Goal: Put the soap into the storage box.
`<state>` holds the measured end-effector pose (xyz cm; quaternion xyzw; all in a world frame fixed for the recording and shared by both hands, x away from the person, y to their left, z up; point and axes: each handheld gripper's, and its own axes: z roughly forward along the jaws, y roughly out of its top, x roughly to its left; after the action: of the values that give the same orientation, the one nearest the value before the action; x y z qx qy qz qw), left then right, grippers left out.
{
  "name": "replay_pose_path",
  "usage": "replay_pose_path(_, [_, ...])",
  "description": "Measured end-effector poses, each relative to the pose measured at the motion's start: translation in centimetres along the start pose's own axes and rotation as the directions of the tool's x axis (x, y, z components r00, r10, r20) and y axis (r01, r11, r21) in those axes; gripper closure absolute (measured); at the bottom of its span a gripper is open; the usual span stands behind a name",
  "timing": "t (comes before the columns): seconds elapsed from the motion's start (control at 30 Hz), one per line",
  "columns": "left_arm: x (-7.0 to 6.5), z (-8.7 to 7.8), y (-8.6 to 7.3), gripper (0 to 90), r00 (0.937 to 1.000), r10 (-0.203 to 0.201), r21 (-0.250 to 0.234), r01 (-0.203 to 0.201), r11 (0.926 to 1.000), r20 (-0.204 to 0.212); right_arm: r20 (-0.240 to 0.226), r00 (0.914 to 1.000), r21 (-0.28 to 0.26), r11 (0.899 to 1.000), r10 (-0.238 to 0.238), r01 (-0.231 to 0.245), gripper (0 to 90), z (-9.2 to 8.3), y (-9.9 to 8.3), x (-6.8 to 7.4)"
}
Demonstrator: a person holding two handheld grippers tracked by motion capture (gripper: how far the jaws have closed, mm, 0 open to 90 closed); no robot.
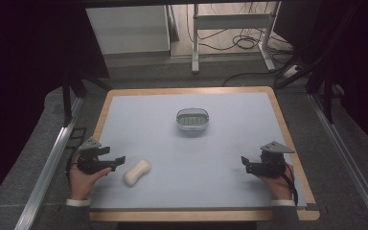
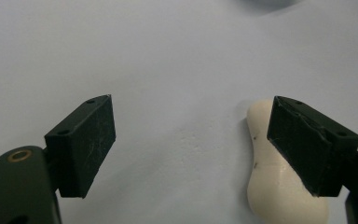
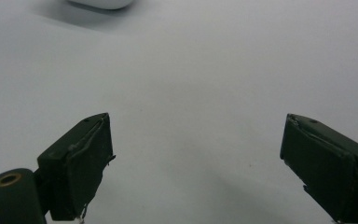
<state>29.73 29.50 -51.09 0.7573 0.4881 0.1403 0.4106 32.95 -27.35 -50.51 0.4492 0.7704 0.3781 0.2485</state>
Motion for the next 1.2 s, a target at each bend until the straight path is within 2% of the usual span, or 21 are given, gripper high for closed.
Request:
replay_pose_path(0.17, [0.1,-0.2,-0.2,15.5,0.9998,0.0,0.016,0.0,0.9999,-0.017,-0.003,1.0,0.005,1.0,-0.006,0.006,11.3,0.1,-0.1,-0.2])
replay_pose_path(0.27, [0.0,-0.3,-0.2,15.6,0.9999,0.003,0.013,-0.003,0.9999,-0.012,0.007,1.0,0.001,1.0,0.001,-0.001,11.3,-0.1,-0.2,-0.1])
replay_pose_path(0.33, [-0.2,-0.4,-0.2,16.0,0.9999,0.011,0.013,-0.011,0.9999,-0.007,0.019,0.9998,-0.005,1.0,0.007,-0.007,11.3,-0.3,-0.1,0.0])
replay_pose_path(0.57, [-1.2,-0.5,0.3,17.0,0.9984,0.057,0.027,-0.056,0.998,-0.006,0.01,0.9999,-0.019,1.0,0.005,-0.005,11.3,-0.6,-0.1,0.2])
replay_pose_path(0.73, [-1.4,-0.1,0.8,17.0,0.9973,0.071,0.064,-0.07,0.9955,-0.02,0.019,0.9998,-0.024,1.0,-0.006,0.006,11.3,-0.7,-0.1,0.0])
replay_pose_path(0.8, [-1.4,-0.1,1.0,16.9,0.9969,0.077,0.082,-0.076,0.9938,-0.016,0.02,0.9998,-0.026,1.0,-0.001,0.001,11.3,-0.8,-0.2,-0.1])
replay_pose_path(0.93, [-1.5,-0.6,1.5,16.9,0.9971,0.076,0.083,-0.076,0.9937,0.001,0.03,0.9995,-0.033,0.999,0.009,-0.008,11.3,-1.0,-0.2,-0.2])
replay_pose_path(1.0, [-1.7,-0.9,1.8,16.9,0.9963,0.085,0.1,-0.085,0.9913,0.012,0.037,0.9993,-0.032,0.999,0.009,-0.008,11.3,-1.1,-0.2,-0.1])
replay_pose_path(1.1, [-2.1,-1.2,2.2,16.8,0.9945,0.104,0.145,-0.105,0.9838,0.016,0.039,0.9992,-0.033,0.999,0.001,0.0,11.3,-1.1,-0.2,-0.1])
replay_pose_path(1.2, [-2.2,-1.6,2.5,16.9,0.9941,0.104,0.154,-0.108,0.9822,0.031,0.044,0.999,-0.03,1.0,-0.006,0.007,11.3,-1.0,-0.2,0.0])
